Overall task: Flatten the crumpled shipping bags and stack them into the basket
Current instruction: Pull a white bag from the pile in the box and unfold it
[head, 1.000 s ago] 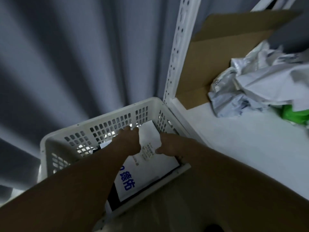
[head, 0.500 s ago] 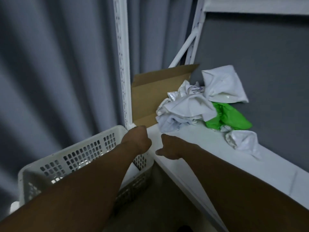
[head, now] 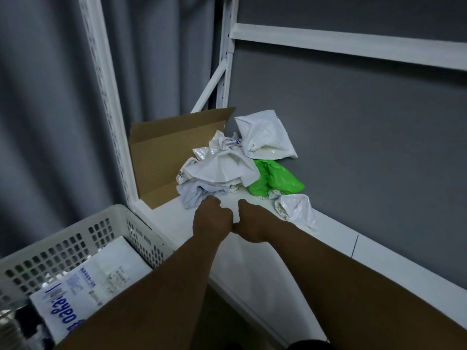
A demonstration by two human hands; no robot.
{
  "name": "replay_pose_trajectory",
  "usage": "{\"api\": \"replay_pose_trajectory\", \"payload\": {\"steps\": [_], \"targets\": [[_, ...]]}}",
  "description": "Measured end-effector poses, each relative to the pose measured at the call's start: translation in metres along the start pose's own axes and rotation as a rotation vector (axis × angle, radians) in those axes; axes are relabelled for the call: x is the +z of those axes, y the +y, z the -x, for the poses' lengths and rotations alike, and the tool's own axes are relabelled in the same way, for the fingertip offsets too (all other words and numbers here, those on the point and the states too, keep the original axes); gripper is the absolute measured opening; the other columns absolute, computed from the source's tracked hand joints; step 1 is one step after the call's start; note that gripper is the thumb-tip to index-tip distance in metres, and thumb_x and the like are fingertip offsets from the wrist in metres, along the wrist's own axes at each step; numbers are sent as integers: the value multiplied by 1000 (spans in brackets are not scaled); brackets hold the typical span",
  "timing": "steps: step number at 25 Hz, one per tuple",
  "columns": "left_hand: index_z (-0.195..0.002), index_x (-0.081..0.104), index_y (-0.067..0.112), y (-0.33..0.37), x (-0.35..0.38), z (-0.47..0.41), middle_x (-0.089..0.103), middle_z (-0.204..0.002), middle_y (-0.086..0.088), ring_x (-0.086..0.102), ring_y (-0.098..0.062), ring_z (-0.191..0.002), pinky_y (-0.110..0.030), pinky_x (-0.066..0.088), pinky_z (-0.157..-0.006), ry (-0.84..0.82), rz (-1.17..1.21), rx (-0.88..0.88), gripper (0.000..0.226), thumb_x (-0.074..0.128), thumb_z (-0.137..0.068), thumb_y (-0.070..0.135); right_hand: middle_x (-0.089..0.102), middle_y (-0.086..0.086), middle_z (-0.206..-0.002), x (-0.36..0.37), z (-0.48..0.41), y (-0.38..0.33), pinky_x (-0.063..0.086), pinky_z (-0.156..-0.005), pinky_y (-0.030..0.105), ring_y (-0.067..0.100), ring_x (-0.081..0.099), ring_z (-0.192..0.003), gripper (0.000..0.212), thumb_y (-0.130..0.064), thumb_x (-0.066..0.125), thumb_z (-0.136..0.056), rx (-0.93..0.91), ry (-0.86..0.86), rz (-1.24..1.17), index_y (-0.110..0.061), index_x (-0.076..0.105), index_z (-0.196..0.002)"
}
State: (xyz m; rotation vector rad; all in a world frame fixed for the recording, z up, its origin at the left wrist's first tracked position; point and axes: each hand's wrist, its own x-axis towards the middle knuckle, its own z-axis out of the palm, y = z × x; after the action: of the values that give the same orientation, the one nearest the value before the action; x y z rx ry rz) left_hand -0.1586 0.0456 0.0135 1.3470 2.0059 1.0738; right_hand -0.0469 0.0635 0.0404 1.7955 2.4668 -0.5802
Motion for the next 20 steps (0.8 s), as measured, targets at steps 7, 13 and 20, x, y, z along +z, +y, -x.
{"api": "replay_pose_trajectory", "payload": {"steps": [7, 13, 20], "targets": [[-128, 57, 7, -20, 6, -12, 61, -127, -12, 58, -29, -117, -37, 47, -97, -87, -3, 3, 38, 55, -90, 9, 52, 18, -138, 9, 4, 5, 42, -90, 36, 32, 53, -123, 57, -37, 59, -98, 97, -28, 16, -2, 37, -138], [-127, 58, 5, -35, 22, -34, 58, -132, -10, 56, -25, -120, -27, 40, -96, -77, 85, -20, 37, 62, -90, 9, 56, 19, -131, 24, -27, 5, 39, -81, 32, 32, 55, -117, 53, -32, 60, -98, 84, 2, -16, -2, 37, -136], [-122, 60, 1, -37, 28, -82, 65, -120, -14, 61, -28, -112, -19, 39, -83, -5, 161, -53, 33, 60, -89, 3, 56, 22, -131, 24, -86, -1, 39, -83, 32, 34, 56, -119, 55, -24, 59, -98, 19, 77, -51, 2, 34, -139]]}}
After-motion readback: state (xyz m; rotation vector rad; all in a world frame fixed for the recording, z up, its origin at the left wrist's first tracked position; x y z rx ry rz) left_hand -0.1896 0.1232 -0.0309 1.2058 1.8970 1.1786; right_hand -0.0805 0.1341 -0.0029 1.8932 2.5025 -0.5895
